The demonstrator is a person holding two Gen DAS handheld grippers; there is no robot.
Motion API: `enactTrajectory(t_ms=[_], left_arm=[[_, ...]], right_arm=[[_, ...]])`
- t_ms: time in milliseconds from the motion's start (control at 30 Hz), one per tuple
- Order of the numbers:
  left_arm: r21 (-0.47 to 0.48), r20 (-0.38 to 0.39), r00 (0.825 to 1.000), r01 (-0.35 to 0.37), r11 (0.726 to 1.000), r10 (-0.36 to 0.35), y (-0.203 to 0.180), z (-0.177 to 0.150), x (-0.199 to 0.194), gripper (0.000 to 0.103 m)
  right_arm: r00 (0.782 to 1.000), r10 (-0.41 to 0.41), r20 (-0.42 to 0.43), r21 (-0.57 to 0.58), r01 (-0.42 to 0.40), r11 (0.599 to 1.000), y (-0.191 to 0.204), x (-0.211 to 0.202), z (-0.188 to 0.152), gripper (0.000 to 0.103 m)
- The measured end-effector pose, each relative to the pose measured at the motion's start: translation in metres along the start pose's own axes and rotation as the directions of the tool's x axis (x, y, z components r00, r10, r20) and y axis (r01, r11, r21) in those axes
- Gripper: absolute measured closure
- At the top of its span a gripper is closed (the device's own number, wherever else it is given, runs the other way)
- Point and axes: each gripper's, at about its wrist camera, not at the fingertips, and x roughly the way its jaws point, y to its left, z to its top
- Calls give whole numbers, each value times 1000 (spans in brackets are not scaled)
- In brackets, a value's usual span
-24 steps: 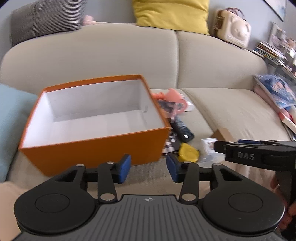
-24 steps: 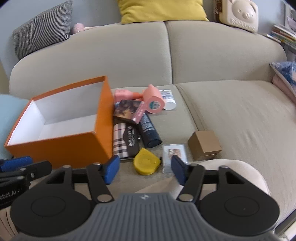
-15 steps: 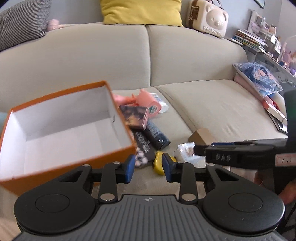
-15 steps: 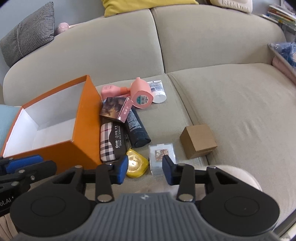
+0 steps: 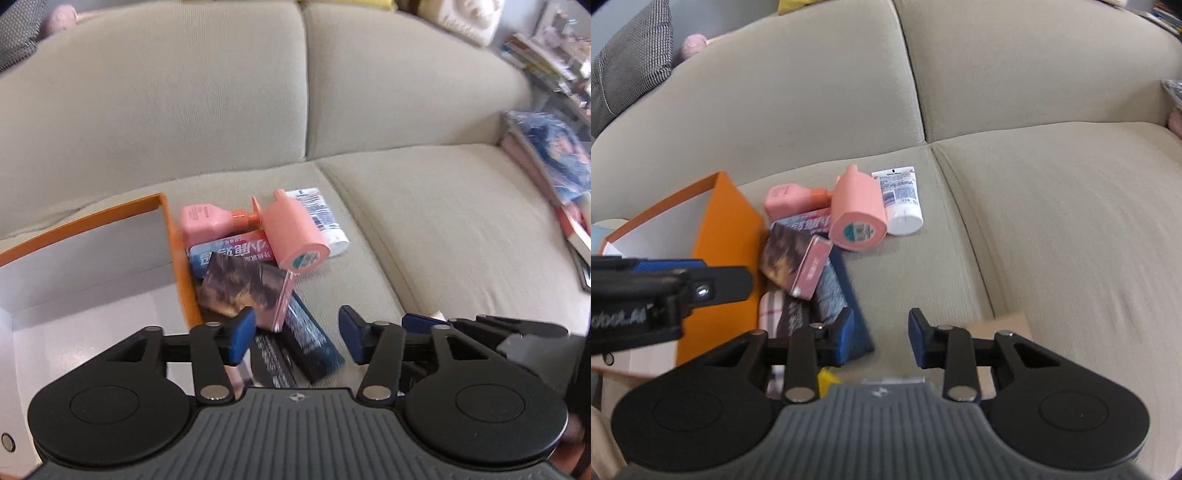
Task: Organize rigid objects
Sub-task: 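Move both grippers toward the pile of items beside the orange box, then close the left gripper on the dark PHOTO CARD box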
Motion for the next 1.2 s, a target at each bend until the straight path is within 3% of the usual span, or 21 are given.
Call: enactTrajectory(t_ms=[100,200,333,467,567,667,767,900,1100,1200], left_arm=[[-27,-93,993,-78,997,75,-2,22,32,36],[-44,-152,984,-103,994,95,-1,33,55,34],[-8,-195,964,-186,982,181,-6,39,80,34],[36,-231,949,-211,977,214,-13,39,97,33],[51,-260,937,-226,973,232,-10,35,106,44],[57,-241,946,-208,976,216,-11,33,102,53],[84,-210,955,-198,977,211,-17,31,95,68],[78,-179,970,-154,985,166,-20,30,78,101],[70,-151,977,-143,987,152,-17,24,61,103],[69,-145,977,-148,987,157,-13,27,52,96]], right_arm=[[1000,12,-23,4,-12,1000,-3,23,17,70],[998,42,-45,8,-42,999,-5,43,27,70],[996,50,-72,0,-50,999,-10,64,35,70],[992,82,-93,29,-79,996,-19,75,37,70],[989,101,-105,28,-98,995,-20,76,33,69],[988,104,-112,33,-101,994,-24,77,29,69],[988,107,-110,40,-103,994,-26,75,27,69],[991,90,-100,37,-87,996,-29,71,27,69],[989,118,-88,73,-112,991,-39,63,28,68],[983,163,-84,70,-157,985,-35,61,36,68]])
